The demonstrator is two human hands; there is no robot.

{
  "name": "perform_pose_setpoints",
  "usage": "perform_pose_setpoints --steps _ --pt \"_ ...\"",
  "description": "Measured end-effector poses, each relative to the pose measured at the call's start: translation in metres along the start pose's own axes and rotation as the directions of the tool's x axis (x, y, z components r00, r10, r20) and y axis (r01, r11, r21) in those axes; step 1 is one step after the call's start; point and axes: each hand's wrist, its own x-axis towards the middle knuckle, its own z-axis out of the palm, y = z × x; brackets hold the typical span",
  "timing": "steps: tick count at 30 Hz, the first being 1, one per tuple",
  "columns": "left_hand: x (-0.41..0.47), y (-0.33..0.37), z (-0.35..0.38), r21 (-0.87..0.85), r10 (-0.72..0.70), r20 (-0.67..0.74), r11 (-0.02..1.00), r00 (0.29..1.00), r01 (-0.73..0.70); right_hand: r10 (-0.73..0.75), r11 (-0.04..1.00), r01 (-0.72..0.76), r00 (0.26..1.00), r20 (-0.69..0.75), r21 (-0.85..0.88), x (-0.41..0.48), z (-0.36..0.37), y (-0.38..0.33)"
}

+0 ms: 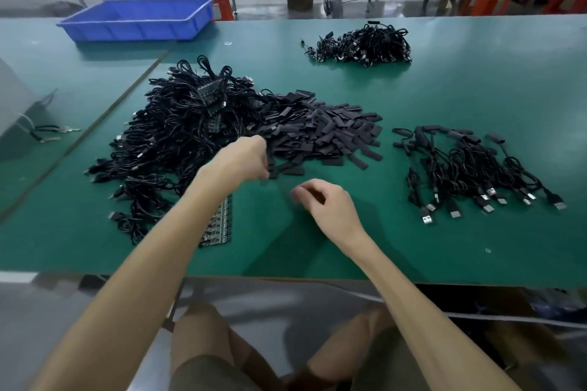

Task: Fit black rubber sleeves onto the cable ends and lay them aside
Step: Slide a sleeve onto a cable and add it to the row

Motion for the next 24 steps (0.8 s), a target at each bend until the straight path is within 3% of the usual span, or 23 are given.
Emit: perform_pose_setpoints --steps 6,10,13,16,20,24 --pt "-0.014 -0.064 -0.005 0.143 -0.181 0.161 0.977 0.970 0.159 -0.010 1.000 0.010 1.000 0.001 -0.005 -0.002 0.001 0.000" --pt "-0.015 -0.073 0.002 0.145 -0.159 0.143 0.980 0.977 0.138 -0.007 1.000 0.007 1.000 0.010 -0.007 -0.003 0.000 -0.001" --pt "-0.013 -0.068 0.002 0.139 -0.136 0.207 0.984 0.969 0.108 -0.003 1.000 0.003 1.000 0.016 -0.001 -0.004 -0.001 -0.002" --pt "-0.013 -0.060 -0.001 0.008 -0.022 0.205 1.000 0.979 0.021 0.002 1.000 -0.003 0.999 0.033 0.025 -0.005 -0.001 -0.003" --pt "-0.018 -0.035 0.002 -0.282 0.074 0.037 0.958 0.997 -0.061 0.010 0.998 -0.014 0.998 0.060 0.058 -0.004 -0.002 -0.002" --pt "-0.021 -0.009 0.016 -0.384 0.147 -0.081 0.908 0.986 -0.167 -0.002 0.996 -0.003 0.999 0.051 0.093 -0.005 -0.002 -0.003"
